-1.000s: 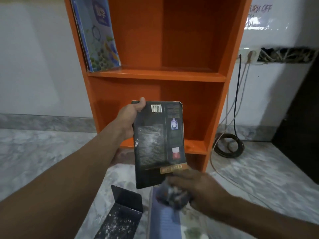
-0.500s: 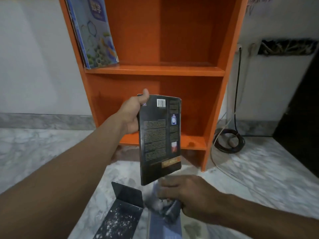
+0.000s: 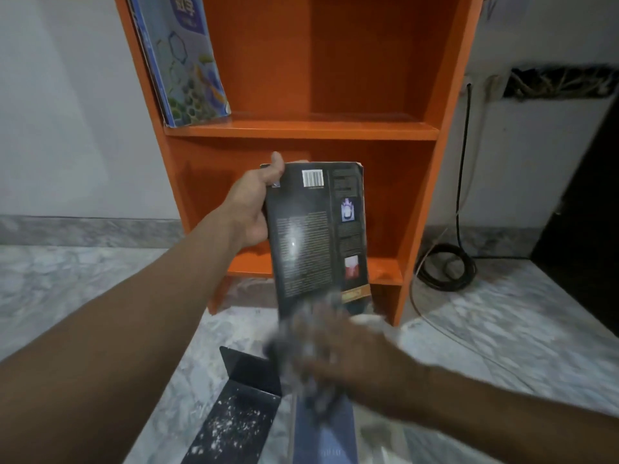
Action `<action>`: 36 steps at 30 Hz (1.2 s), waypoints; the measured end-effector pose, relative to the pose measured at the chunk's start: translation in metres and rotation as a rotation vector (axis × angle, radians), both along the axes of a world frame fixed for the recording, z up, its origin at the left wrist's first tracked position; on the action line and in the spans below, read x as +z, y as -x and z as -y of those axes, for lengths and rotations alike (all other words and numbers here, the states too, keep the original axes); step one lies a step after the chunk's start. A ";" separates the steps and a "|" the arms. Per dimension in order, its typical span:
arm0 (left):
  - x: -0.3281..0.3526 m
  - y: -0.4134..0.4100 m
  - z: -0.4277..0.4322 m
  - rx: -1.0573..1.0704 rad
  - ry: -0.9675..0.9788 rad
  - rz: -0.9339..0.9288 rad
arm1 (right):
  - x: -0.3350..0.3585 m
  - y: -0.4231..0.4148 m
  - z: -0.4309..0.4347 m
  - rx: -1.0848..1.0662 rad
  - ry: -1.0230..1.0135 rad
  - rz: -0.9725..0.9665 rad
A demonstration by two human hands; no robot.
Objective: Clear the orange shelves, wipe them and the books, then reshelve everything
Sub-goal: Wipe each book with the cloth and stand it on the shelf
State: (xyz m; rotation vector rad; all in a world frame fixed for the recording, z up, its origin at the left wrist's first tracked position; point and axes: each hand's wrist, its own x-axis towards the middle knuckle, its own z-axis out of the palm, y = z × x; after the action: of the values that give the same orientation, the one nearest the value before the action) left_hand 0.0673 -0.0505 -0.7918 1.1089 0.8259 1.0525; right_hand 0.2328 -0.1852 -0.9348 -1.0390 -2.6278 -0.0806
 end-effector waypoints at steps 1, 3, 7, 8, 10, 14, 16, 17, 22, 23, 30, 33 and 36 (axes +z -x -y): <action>-0.001 0.005 -0.001 0.010 -0.005 -0.012 | -0.010 -0.005 0.011 0.100 0.051 0.136; -0.003 0.013 -0.001 0.025 -0.017 -0.048 | 0.004 -0.011 0.021 0.127 0.063 0.132; -0.005 0.017 0.005 0.005 0.004 -0.081 | 0.083 -0.016 -0.007 -0.049 -0.200 -0.408; -0.005 0.017 0.006 -0.014 0.023 -0.079 | 0.105 -0.018 -0.022 -0.152 -0.287 -0.500; -0.003 0.013 0.010 -0.069 0.043 -0.048 | 0.135 -0.015 -0.048 -0.355 -0.423 -0.490; 0.004 0.005 0.011 -0.067 -0.050 -0.017 | 0.077 -0.005 -0.039 -0.331 -0.366 -0.183; 0.006 0.008 0.010 -0.026 -0.082 -0.019 | 0.021 -0.007 -0.008 -0.100 -0.302 0.011; 0.007 0.011 0.009 -0.020 -0.093 -0.021 | 0.001 -0.012 0.007 0.018 -0.221 0.105; 0.002 0.020 0.008 0.013 -0.063 -0.085 | 0.034 -0.026 0.023 0.026 -0.134 -0.118; 0.000 0.019 0.009 0.010 -0.050 -0.076 | 0.058 -0.027 0.018 -0.020 -0.189 -0.233; -0.002 0.002 0.007 -0.048 -0.046 -0.057 | 0.117 -0.029 -0.051 -0.437 -0.393 -0.247; -0.002 0.008 0.004 0.007 -0.068 -0.023 | 0.030 -0.031 -0.022 -0.206 -0.196 -0.081; -0.003 0.019 0.002 0.111 -0.067 -0.020 | -0.015 -0.046 0.007 0.054 -0.061 0.279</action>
State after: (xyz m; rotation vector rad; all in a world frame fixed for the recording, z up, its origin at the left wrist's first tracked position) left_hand 0.0478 -0.0530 -0.7943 1.1422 0.8812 1.1702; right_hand 0.2791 -0.1925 -0.9498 -0.9996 -2.8788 -0.3124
